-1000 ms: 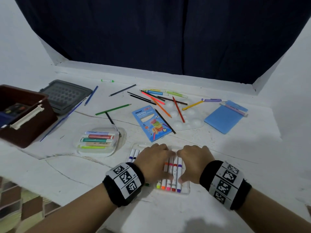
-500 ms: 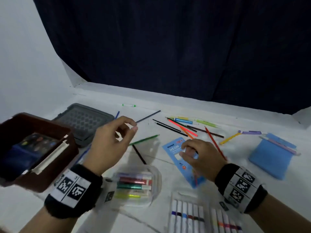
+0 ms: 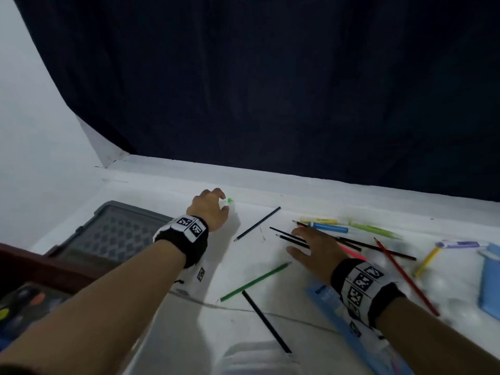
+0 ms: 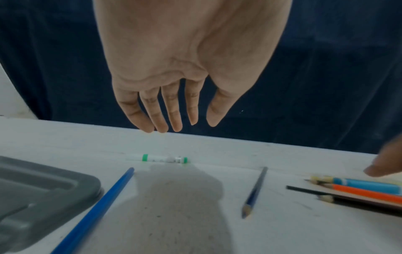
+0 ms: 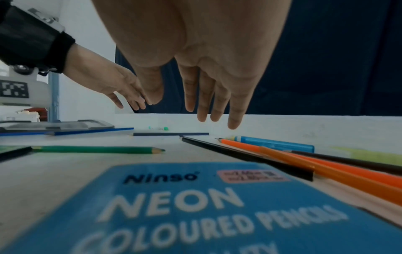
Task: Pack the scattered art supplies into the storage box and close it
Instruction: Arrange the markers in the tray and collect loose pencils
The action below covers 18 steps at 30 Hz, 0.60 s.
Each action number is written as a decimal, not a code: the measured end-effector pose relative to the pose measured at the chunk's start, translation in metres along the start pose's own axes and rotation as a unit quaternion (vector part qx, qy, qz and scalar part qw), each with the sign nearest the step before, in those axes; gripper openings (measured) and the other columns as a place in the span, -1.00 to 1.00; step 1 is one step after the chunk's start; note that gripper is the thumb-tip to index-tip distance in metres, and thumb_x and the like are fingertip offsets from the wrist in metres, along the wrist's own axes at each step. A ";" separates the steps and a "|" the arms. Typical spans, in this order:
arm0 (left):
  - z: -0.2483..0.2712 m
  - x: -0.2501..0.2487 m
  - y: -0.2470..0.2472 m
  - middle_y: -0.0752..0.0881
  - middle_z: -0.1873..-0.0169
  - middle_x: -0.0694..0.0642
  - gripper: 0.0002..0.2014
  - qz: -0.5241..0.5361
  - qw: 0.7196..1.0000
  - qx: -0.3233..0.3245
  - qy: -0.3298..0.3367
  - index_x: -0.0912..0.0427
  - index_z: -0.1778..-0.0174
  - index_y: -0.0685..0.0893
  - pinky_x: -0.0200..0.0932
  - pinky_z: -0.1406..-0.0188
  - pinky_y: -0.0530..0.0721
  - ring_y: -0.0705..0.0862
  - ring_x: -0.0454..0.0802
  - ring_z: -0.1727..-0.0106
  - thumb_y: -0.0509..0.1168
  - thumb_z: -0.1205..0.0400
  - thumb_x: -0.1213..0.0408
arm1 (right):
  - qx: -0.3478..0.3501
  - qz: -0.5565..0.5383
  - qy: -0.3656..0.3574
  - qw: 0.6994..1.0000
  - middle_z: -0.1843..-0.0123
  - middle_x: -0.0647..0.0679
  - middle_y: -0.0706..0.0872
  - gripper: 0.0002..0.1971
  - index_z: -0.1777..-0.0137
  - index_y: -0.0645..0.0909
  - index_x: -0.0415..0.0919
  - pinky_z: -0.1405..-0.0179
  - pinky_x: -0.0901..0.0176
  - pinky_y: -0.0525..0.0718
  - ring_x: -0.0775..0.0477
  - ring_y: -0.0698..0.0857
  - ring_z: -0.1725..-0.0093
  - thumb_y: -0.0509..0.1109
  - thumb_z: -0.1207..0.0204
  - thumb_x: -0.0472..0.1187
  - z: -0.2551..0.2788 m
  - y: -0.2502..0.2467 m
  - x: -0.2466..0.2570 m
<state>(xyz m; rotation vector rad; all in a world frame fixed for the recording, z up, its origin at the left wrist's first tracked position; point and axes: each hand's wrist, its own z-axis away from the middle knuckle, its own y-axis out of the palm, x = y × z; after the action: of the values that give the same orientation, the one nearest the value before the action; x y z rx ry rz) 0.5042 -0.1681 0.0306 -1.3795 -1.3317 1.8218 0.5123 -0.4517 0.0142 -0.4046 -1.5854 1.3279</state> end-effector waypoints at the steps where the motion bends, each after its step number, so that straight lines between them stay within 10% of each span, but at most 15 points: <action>1: -0.011 0.002 0.002 0.60 -0.34 0.16 -0.67 -0.014 1.000 0.007 -0.005 0.03 -0.38 0.56 0.14 -0.33 0.62 0.60 0.18 -0.33 0.25 -0.70 0.12 | 0.011 0.007 0.008 1.000 -0.64 0.02 0.35 -0.42 -0.63 0.30 -0.07 -0.56 0.18 0.23 0.02 0.32 -0.60 0.20 -0.67 0.16 -0.006 0.002 0.000; 18: -0.091 0.013 0.036 0.57 -0.19 0.06 -0.76 -0.293 0.955 0.051 0.007 -0.03 -0.23 0.57 0.19 -0.28 0.42 0.56 0.14 -0.21 0.20 -0.66 0.23 | 0.060 0.089 0.026 0.994 -0.69 0.00 0.26 -0.33 -0.69 0.16 -0.03 -0.61 0.13 0.19 0.01 0.25 -0.65 0.08 -0.67 0.27 -0.042 0.012 -0.008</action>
<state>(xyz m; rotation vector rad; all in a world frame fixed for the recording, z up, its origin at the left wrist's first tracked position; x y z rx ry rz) 0.5889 -0.1350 -0.0088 -0.8166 -1.4232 1.4455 0.5472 -0.4302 -0.0039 -0.5121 -1.4439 1.5285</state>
